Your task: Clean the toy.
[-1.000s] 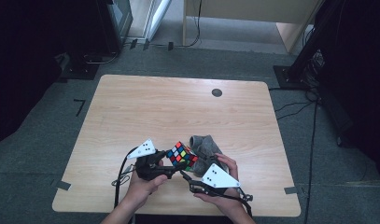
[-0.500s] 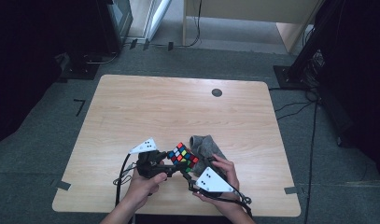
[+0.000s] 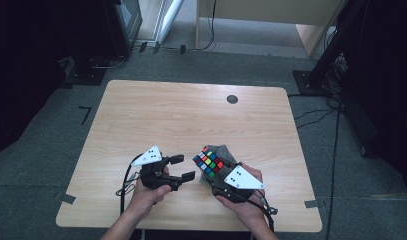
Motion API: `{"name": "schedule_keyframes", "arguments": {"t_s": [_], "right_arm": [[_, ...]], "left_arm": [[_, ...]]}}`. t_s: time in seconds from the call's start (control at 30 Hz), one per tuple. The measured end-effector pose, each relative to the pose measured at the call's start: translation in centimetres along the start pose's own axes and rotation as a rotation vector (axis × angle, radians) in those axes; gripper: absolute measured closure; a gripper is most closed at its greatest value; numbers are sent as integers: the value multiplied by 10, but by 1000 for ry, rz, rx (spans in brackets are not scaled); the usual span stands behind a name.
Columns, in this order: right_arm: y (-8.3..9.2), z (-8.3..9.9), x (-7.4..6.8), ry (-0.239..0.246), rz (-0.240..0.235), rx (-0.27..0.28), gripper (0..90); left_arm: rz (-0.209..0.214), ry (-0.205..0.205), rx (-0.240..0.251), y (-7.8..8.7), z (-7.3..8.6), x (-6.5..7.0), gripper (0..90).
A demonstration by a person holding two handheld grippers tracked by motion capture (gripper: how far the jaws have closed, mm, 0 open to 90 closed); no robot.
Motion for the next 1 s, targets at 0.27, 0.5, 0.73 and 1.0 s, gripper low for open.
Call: {"name": "schedule_keyframes", "arguments": {"t_s": [0.27,0.5,0.73,1.0], "right_arm": [[4,-7,-2,-100,-52,17,346],[8,-15,-9,-177,-124,39,346],[6,-16,-16,-240,-191,28,346],[3,-15,-21,-301,-243,16,345]], "left_arm": [[-129,-260,-21,-8,11,8,169],[-209,-430,-10,-12,17,13,153],[-252,-521,44,-11,16,16,151],[-274,-607,65,-13,19,23,165]]}}
Point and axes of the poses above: each handheld gripper's, and its own axes: y roughly backward along the jaws, z roughly out of its underside, x roughly to its right, the point moved 8 cm from there along -y, roughly forward along the jaws, and after that the axes turned 8 degrees about -z, right-handed, at the moved point
